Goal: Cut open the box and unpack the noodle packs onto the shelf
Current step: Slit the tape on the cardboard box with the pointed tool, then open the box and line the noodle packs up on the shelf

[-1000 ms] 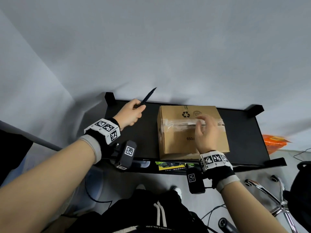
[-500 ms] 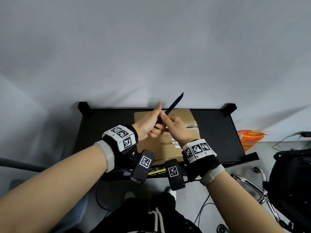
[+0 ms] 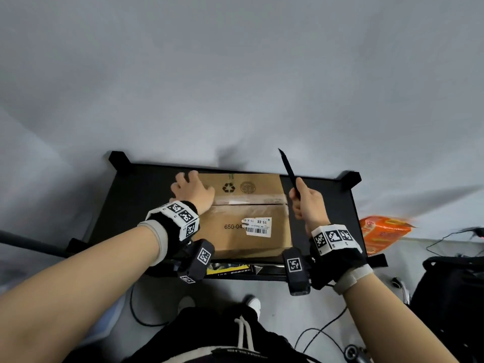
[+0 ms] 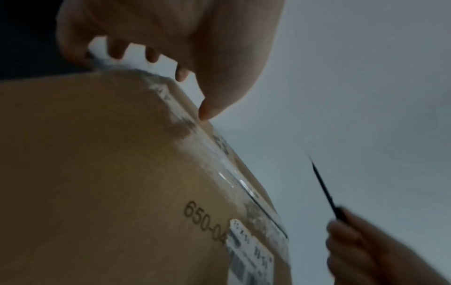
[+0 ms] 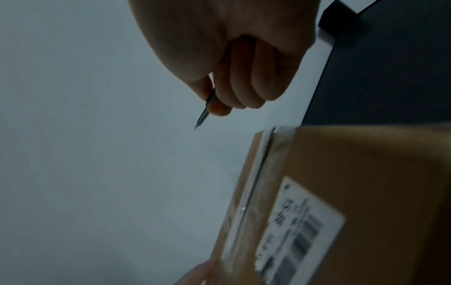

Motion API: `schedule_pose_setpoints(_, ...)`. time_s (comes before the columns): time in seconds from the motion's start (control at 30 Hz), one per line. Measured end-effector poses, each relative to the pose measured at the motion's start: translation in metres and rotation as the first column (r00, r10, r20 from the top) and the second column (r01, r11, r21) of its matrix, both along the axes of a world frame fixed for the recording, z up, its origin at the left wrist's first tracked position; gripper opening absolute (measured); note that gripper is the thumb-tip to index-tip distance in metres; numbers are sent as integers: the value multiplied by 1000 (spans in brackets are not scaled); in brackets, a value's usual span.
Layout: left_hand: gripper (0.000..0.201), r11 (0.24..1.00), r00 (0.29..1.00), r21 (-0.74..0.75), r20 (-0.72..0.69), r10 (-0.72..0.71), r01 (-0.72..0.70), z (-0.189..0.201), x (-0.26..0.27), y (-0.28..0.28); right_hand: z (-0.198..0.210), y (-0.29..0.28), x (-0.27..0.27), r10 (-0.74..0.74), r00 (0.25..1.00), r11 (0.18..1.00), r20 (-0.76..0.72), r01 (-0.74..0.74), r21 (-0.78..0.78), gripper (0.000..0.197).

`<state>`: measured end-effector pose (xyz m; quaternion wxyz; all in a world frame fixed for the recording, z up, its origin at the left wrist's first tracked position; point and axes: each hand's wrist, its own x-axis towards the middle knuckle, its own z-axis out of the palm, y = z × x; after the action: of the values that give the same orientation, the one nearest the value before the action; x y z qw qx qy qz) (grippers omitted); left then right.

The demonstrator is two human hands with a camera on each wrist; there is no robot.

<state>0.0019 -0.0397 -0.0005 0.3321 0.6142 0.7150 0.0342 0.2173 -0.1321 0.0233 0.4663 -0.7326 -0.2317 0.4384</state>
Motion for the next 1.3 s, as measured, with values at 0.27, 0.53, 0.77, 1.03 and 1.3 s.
schedule_pose_setpoints(0.27,82,977,955,-121,223,197,-173,-18,4,-2,-13,-13,22,7,998,999,-54,-10,-53,49)
schedule_pose_setpoints(0.53,91,970,954,-119,189,231,-212,-25,16,13,-33,-17,41,91,988,996,-125,-92,-4,34)
schedule_pose_setpoints(0.77,91,971,953,-121,197,228,-207,-27,31,27,-56,-25,63,33,988,999,-149,-37,-25,26)
schedule_pose_setpoints(1.03,79,970,954,58,204,220,-236,-25,25,13,-118,-39,92,53,991,889,121,8,-458,27)
schedule_pose_setpoints(1.3,32,957,956,126,173,238,-261,-14,7,-1,-119,-29,85,172,927,839,333,39,-542,28)
